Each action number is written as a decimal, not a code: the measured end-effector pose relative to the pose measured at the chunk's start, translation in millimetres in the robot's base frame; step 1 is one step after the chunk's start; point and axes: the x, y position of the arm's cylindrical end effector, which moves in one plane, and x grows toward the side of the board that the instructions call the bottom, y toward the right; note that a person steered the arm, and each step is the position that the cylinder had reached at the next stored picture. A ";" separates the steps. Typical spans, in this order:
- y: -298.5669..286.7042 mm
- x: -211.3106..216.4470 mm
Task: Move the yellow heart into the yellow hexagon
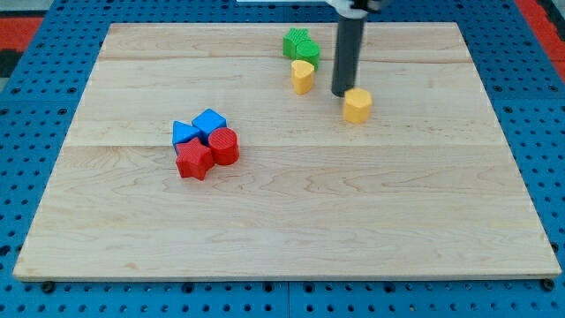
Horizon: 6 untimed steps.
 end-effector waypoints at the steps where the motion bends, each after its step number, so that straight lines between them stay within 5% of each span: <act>1: 14.7 18.2; 3: -97.7 14.5; 4: -130.8 -31.2; 6: -84.6 -88.4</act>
